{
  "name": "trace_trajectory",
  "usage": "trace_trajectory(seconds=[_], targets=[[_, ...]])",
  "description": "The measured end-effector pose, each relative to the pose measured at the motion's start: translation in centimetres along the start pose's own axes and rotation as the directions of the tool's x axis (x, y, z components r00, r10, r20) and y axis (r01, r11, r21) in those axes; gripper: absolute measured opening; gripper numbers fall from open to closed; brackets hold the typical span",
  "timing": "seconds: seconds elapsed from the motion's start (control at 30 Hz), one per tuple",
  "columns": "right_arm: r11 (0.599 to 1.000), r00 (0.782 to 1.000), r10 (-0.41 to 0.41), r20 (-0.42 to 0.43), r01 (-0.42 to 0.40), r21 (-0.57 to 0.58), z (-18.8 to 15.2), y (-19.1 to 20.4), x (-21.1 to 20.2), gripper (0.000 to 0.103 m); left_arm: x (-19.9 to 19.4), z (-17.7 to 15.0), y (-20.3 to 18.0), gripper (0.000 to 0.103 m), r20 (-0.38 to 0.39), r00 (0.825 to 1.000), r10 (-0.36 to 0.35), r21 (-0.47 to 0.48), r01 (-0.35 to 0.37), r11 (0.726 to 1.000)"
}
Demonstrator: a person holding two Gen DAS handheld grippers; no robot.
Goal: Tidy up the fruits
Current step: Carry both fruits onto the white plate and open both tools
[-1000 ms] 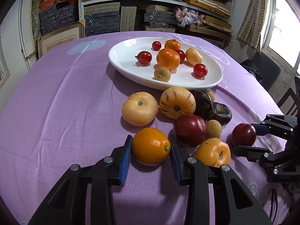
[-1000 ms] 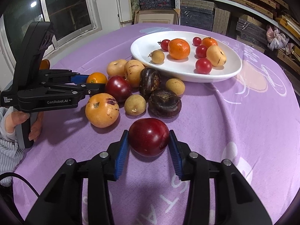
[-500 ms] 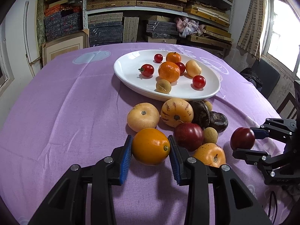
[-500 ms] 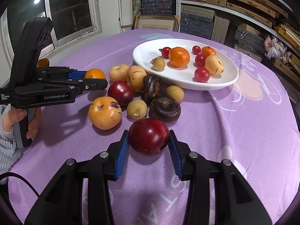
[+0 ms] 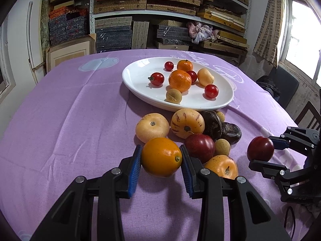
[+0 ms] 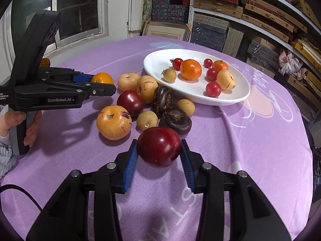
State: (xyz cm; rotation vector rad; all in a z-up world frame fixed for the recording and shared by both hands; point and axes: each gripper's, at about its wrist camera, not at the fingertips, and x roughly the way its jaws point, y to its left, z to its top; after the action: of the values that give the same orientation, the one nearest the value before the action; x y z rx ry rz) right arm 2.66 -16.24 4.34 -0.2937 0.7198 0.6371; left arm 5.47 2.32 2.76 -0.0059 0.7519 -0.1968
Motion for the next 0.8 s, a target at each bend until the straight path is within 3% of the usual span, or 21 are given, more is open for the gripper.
trace_trajectory(seconds=[0.3, 0.57, 0.67, 0.8], targets=[[0.994, 0.994, 0.030, 0.103, -0.041, 0.104, 1.6, -3.3, -3.0, 0.041, -1.9, 3.4, 0.3, 0.038, 0.077, 0.997, 0.016, -0.002, -0.016, 1.000], [0.980, 0.964, -0.050, 0.263, -0.003, 0.197, 8.4, -7.6, -6.4, 0.041, -3.0, 10.7, -1.0, 0.038, 0.177, 0.984, 0.038, 0.024, -0.043, 0.999], [0.973, 0.955, -0.041, 0.295, -0.029, 0.229, 10.9, -8.3, -5.7, 0.041, -1.4, 12.4, -1.3, 0.038, 0.179, 0.983, 0.043, 0.010, -0.045, 0.999], [0.968, 0.962, 0.009, 0.273, -0.078, 0.240, 12.2, -8.0, -2.3, 0.041, 2.1, 12.9, -0.4, 0.038, 0.139, 0.990, 0.037, -0.044, -0.032, 0.999]])
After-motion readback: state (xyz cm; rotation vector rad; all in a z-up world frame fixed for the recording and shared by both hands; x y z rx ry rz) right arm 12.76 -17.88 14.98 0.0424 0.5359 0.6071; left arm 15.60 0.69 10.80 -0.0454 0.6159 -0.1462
